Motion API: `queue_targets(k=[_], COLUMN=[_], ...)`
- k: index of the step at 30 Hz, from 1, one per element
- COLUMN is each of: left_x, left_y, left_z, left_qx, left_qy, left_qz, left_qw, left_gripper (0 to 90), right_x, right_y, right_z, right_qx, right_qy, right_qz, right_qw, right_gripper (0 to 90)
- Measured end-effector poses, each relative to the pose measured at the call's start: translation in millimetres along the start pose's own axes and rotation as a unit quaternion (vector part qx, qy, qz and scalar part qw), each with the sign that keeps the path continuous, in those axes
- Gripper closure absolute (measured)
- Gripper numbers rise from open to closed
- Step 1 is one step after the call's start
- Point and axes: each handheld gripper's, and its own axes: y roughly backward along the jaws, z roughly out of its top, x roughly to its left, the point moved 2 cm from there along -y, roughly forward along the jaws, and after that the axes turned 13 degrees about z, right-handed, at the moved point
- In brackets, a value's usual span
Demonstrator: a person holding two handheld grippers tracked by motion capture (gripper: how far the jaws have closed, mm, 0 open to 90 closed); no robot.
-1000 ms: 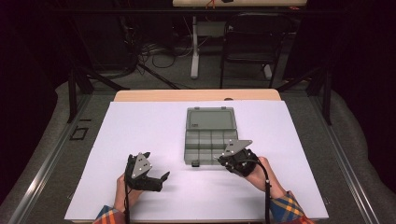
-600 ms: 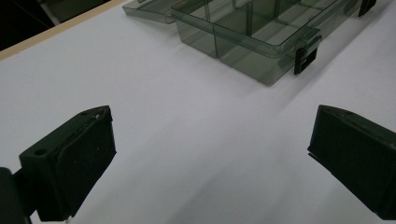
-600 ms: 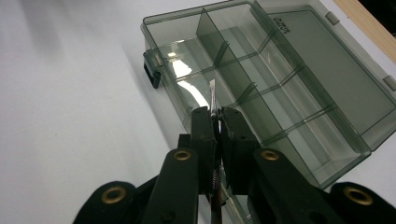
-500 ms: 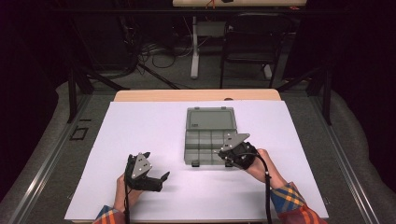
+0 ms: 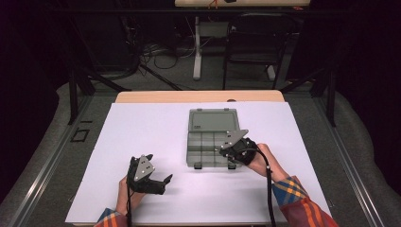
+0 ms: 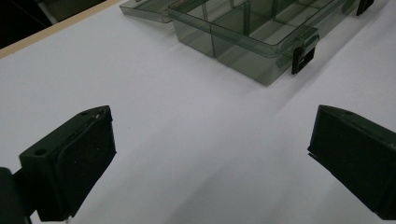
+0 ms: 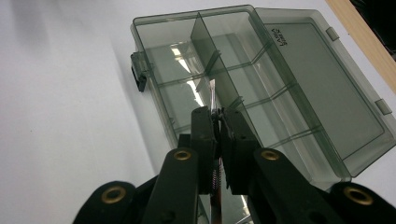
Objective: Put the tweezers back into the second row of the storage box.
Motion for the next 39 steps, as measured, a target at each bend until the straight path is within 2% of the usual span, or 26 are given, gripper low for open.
queue_targets(k=[3, 11, 20, 22, 25, 39], left_x=[0.2, 0.3, -0.6, -0.1, 0.3, 0.1], left_y=[0.3, 0.0, -0.3, -0.4, -0.2, -0.4], left_z=[0.0, -0.1, 0.2, -0.1, -0.1, 0.0], left_qx=[0.0, 0.0, 0.0, 0.0, 0.0, 0.0], left_qy=[0.001, 0.001, -0.001, 0.0, 0.0, -0.001], left_qz=[0.001, 0.001, 0.0, 0.001, 0.001, 0.001], left_qw=[1.0, 1.0, 1.0, 1.0, 1.0, 1.0], left_gripper=[0.1, 0.1, 0.1, 0.1, 0.1, 0.1], right_x=[-3.8, -9.5, -15.6, -16.1, -18.1, -20.0], right_y=[-2.4, -7.0, -13.8, -15.7, -19.3, -30.0], right_z=[2.3, 7.5, 13.0, 13.8, 14.7, 17.6], right_qx=[0.01, 0.014, 0.022, 0.025, 0.029, 0.039], right_qy=[0.011, 0.017, 0.035, 0.032, 0.041, 0.054], right_qz=[0.003, 0.006, 0.013, 0.012, 0.014, 0.02], right_qw=[0.9999, 0.9997, 0.9991, 0.9991, 0.9986, 0.9976], right_gripper=[84.4, 84.5, 84.5, 84.5, 84.5, 84.5])
